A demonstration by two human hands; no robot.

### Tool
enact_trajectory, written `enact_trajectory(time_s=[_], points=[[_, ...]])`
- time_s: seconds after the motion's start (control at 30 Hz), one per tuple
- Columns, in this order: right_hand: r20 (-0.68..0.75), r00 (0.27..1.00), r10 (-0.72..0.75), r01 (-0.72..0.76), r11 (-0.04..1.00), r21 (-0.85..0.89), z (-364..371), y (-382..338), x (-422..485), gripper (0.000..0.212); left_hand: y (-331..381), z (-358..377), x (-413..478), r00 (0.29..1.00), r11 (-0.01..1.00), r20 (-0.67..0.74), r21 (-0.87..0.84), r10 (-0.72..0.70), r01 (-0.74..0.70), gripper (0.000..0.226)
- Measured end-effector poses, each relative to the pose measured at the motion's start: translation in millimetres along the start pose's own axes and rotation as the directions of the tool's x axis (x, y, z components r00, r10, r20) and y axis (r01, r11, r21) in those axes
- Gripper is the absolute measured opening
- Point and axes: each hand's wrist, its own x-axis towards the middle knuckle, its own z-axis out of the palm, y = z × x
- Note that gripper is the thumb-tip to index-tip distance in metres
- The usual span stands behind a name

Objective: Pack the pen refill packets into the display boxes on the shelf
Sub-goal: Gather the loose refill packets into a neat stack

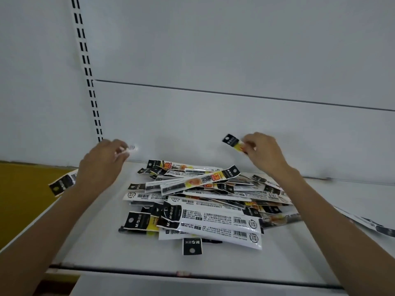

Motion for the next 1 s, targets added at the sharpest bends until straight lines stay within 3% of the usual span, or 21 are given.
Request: enact_trajectory(time_s=[0.1, 0.17, 0.23, 0.3, 0.33, 0.4, 0.47, 0.57, 0.7, 0.83, 0.93, 1.0], points=[[0.231, 0.956, -0.182, 0.138, 0.971, 0.195, -7.1, -44.7, -13.4, 0.024, 46.3, -8.4, 5.5, 0.990, 0.975, -0.105, -0.196, 0.090, -0.110, 0.021], [0.358, 0.914, -0.189, 0.078, 0.949, 0.304, -1.5, -53.6, -24.5, 0.027, 83.6, -9.8, -0.9, 0.984, 0.922, -0.100, -0.349, 0.145, -0.171, 0.023], [0.244, 0.968, -0.053, -0.031, 0.944, 0.330, -3.4, -36.0, -26.5, 0.025, 112.9, -6.9, -13.4, 0.967, 0.873, -0.079, -0.418, 0.241, -0.251, 0.024], [0.096, 0.985, 0.145, -0.156, 0.980, 0.122, -10.1, 4.7, -26.1, 0.024, 133.3, 1.5, -26.2, 0.939, 0.842, -0.001, -0.443, 0.344, -0.308, 0.026], [0.107, 0.965, 0.239, -0.235, 0.971, -0.043, -13.9, 29.0, -28.3, 0.025, 141.5, 5.9, -31.4, 0.922, 0.841, 0.067, -0.439, 0.381, -0.316, 0.028], [0.271, 0.865, 0.423, -0.340, 0.890, -0.304, -16.9, 73.1, -38.6, 0.028, 152.0, 16.3, -38.5, 0.866, 0.867, 0.229, -0.354, 0.443, -0.350, 0.034], [0.383, 0.796, 0.468, -0.302, 0.856, -0.419, -14.6, 99.6, -50.6, 0.018, 155.6, 22.9, -43.3, 0.795, 0.858, 0.331, -0.270, 0.509, -0.437, 0.049], [0.295, 0.862, 0.413, -0.266, 0.863, -0.430, -16.3, 108.6, -54.9, 0.025, 151.9, 21.7, -47.7, 0.786, 0.838, 0.305, -0.294, 0.538, -0.459, 0.067], [0.247, 0.903, 0.351, -0.254, 0.901, -0.351, -22.9, 108.4, -57.7, 0.029, 154.7, 14.8, -62.8, 0.756, 0.791, 0.245, -0.280, 0.607, -0.544, 0.060], [0.478, 0.761, 0.438, -0.427, 0.893, -0.139, -41.5, 109.8, -67.4, 0.043, 172.8, 23.9, -79.9, 0.689, 0.725, 0.226, -0.249, 0.689, -0.643, 0.047], [0.592, 0.670, 0.448, -0.378, 0.892, -0.247, -57.3, 116.3, -79.9, 0.067, 187.7, 40.8, -84.2, 0.615, 0.659, 0.248, -0.167, 0.748, -0.733, 0.044], [0.580, 0.685, 0.441, -0.370, 0.896, -0.244, -64.5, 118.2, -88.6, 0.084, 192.7, 50.3, -84.6, 0.586, 0.635, 0.289, -0.115, 0.757, -0.764, 0.047]])
